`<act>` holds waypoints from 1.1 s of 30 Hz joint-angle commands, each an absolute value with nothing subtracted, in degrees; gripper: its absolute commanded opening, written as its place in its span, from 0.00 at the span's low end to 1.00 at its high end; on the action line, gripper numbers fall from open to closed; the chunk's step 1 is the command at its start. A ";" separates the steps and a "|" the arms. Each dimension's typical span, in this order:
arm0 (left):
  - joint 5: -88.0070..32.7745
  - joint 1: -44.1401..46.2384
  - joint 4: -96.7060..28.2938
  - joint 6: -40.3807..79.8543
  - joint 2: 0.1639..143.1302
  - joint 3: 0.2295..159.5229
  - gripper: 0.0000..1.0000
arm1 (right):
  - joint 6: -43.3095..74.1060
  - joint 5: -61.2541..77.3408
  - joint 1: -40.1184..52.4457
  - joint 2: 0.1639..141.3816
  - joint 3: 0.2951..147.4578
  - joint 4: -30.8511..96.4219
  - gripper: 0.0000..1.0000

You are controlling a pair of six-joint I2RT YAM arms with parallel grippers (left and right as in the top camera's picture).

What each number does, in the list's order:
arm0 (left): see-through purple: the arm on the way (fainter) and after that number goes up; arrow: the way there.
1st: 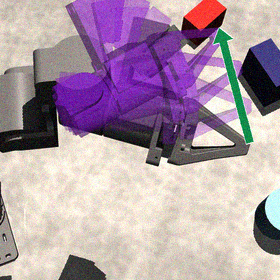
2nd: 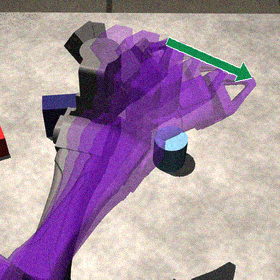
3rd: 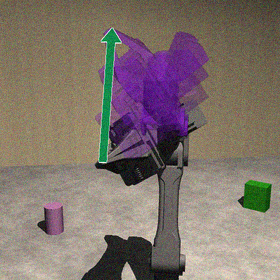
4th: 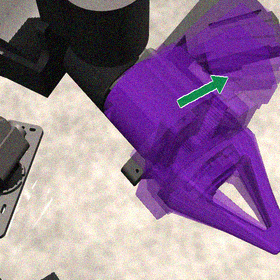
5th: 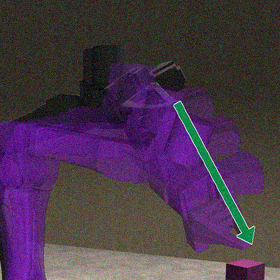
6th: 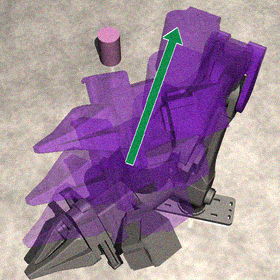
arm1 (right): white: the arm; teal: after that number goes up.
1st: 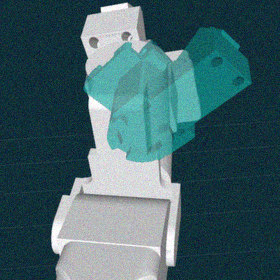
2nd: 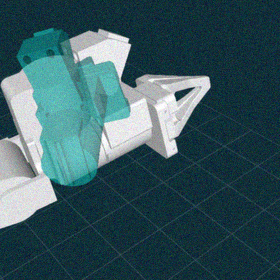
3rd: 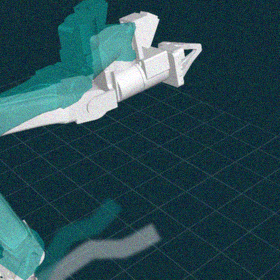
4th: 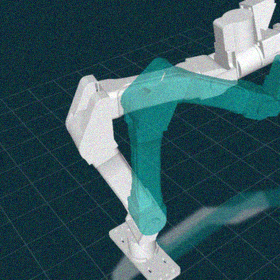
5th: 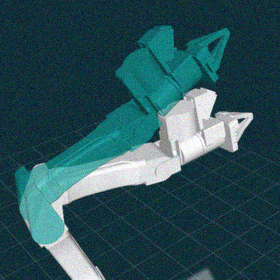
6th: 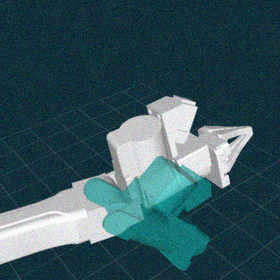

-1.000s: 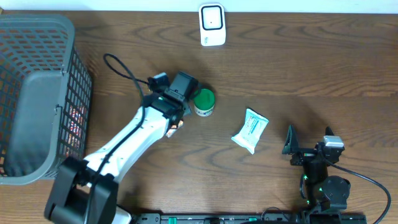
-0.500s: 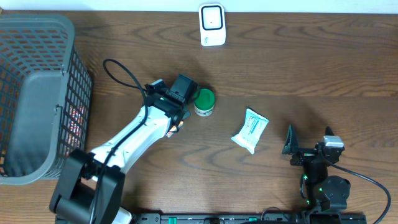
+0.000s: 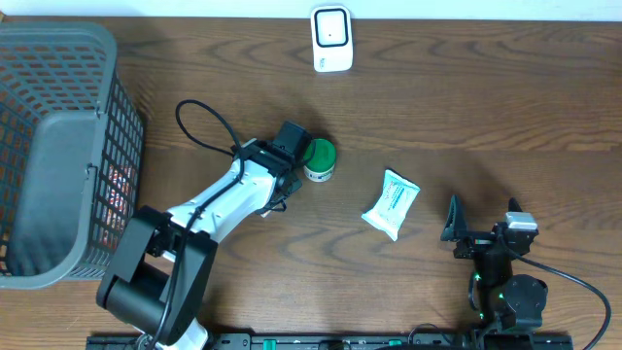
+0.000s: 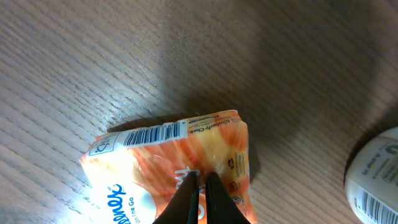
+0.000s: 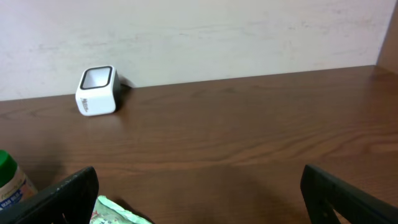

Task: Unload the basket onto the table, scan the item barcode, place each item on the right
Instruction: 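Lower the Kleenex pack left of the bottle and open the left gripper, then move the left gripper back into the basket and grasp the red Top bar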

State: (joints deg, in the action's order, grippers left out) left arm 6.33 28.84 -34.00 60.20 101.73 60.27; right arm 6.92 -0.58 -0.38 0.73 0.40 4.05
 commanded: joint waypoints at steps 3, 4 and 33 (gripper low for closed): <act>4.27 28.62 -34.00 62.24 102.59 59.83 0.08 | 6.35 -0.32 0.05 0.54 0.32 4.29 0.99; 4.27 28.62 -34.00 62.24 102.26 60.03 0.08 | 6.35 -0.32 0.05 0.54 0.32 4.29 0.99; 22.83 9.02 -43.51 36.40 51.86 73.23 0.98 | 6.35 -0.32 0.05 0.54 0.32 4.29 0.99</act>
